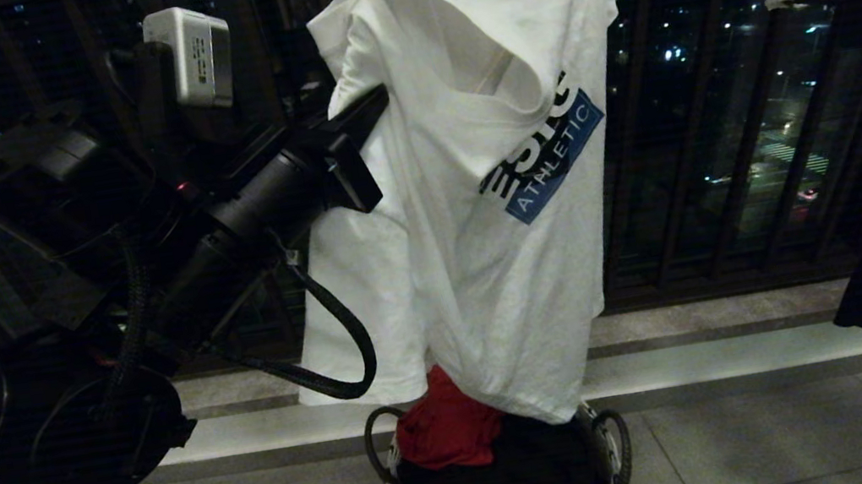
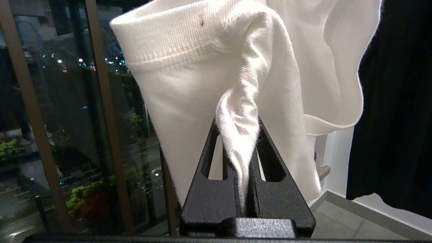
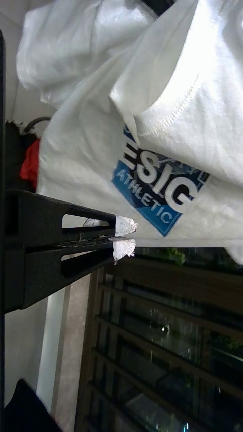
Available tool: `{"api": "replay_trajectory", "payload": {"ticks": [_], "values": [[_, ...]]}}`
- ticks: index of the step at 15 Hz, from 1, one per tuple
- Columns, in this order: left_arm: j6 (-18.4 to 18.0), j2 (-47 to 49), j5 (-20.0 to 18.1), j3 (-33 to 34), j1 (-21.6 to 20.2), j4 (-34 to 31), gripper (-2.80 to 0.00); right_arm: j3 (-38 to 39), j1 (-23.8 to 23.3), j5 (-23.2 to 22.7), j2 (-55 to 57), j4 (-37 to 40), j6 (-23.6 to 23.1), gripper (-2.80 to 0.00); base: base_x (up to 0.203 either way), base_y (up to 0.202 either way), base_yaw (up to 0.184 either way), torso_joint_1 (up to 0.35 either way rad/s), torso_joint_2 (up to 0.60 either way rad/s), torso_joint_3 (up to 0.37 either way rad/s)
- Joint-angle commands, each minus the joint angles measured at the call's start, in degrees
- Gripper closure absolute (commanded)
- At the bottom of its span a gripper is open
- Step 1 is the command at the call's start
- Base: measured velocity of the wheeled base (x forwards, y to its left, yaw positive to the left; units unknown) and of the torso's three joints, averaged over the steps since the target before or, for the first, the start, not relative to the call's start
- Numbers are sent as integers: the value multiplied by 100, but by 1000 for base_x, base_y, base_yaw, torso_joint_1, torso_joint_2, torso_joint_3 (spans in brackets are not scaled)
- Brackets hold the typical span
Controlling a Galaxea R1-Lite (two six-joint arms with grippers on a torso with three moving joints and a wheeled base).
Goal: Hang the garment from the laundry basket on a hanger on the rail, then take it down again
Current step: Hang the clothes on the clothes rack
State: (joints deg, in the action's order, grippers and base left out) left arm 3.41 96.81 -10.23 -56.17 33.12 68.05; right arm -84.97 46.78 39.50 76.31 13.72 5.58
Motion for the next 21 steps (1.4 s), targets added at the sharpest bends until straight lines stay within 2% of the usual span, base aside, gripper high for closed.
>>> {"api": "replay_trajectory", "payload": {"ticks": [1, 3, 4, 6, 9, 13, 18, 21], "values": [[10, 23, -6, 10, -7, 42, 0, 9, 37, 7, 49, 14, 21, 0, 0, 0, 0, 0, 0, 0], [55, 17, 35, -54, -4, 42, 0, -4, 380, 18, 258, -102, 87, 0, 0, 0, 0, 0, 0, 0], [72, 14, 47, -69, 1, 42, 0, -28, 597, 33, 415, -244, 100, -280, 0, 0, 0, 0, 0, 0], [72, -4, 47, -78, 1, 42, 0, -143, 924, 110, 769, -491, 90, -280, 0, 0, 0, 0, 0, 0], [72, -48, 48, -78, -7, 42, 0, -595, 997, 205, 1311, -607, -89, -280, 0, 0, 0, 0, 0, 0], [72, -92, 65, -69, -7, 51, 0, -622, 995, 461, 1714, -1474, -971, -280, 0, 0, 0, 0, 0, 0], [72, -153, 65, -60, -7, 51, 0, -796, 663, 505, 2372, -2759, -2023, -280, 0, 0, 0, 0, 0, 0], [72, -162, 65, -60, -7, 51, 0, -1328, 439, 506, 2545, -2921, -2160, -280, 0, 0, 0, 0, 0, 0]]}}
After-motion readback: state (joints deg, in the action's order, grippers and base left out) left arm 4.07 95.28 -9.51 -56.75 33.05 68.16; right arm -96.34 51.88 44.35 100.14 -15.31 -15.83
